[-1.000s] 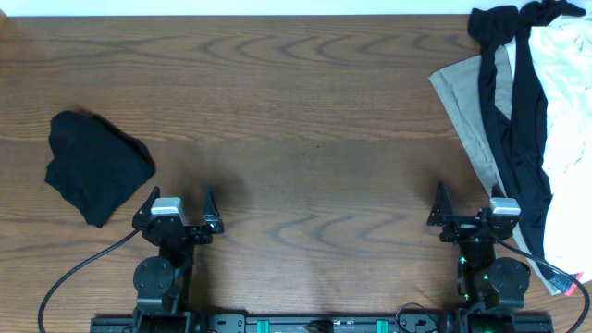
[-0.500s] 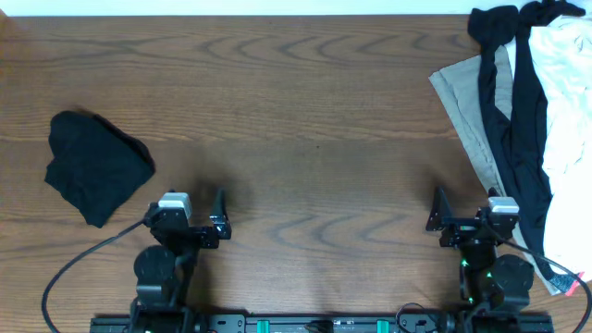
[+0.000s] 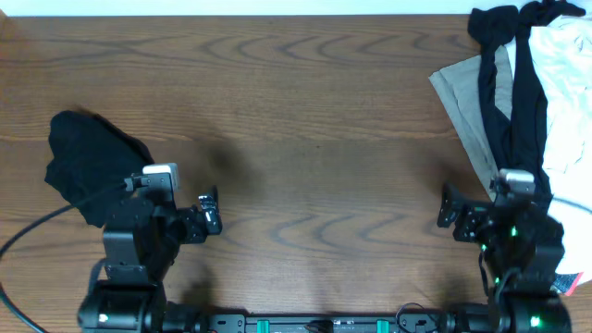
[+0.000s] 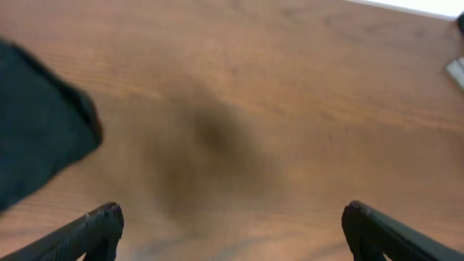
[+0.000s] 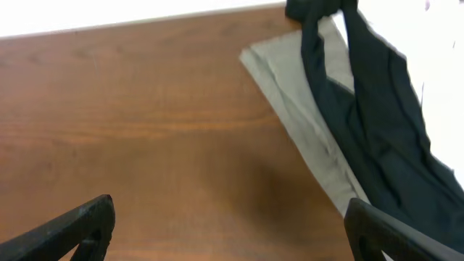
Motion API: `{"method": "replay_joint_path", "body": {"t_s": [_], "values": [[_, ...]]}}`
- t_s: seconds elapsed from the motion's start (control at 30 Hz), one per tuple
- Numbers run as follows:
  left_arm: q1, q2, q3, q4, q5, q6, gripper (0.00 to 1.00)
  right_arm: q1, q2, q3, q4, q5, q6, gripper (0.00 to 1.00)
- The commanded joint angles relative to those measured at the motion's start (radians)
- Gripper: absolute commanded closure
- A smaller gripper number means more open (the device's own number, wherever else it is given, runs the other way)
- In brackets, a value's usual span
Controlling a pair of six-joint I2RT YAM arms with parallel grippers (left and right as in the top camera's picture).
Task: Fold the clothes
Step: 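Reach the right gripper into the clothes pile and grasp the white t-shirt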
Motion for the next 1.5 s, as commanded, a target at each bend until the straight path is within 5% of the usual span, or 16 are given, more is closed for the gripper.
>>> {"method": "replay_joint_path", "body": {"t_s": [0.0, 0.3, 0.53, 0.67, 1.1, 1.47], "values": [[0.005, 0.037, 0.110, -0.081, 0.013, -0.003, 0.02, -0.006, 0.126, 0.103, -0.048, 0.009, 0.010, 0.01], [0.005, 0.035, 0.126, -0.139, 0.013, -0.070, 0.02, -0.006, 0.230, 0.136, -0.040, -0.138, 0.013, 0.01], [0.005, 0.039, 0.126, -0.130, 0.013, -0.108, 0.06, -0.033, 0.232, 0.148, -0.045, 0.133, 0.192, 0.01], [0.005, 0.055, 0.164, -0.125, 0.020, -0.130, 0.22, -0.138, 0.272, 0.194, -0.040, 0.224, 0.227, 0.01], [0.005, 0.241, 0.296, -0.181, 0.020, -0.129, 0.22, -0.635, 0.698, 0.380, -0.231, 0.246, 0.369, 0.01], [0.005, 0.276, 0.296, -0.181, 0.020, -0.130, 0.22, -0.789, 0.999, 0.380, -0.183, 0.252, 0.344, 0.08]]}}
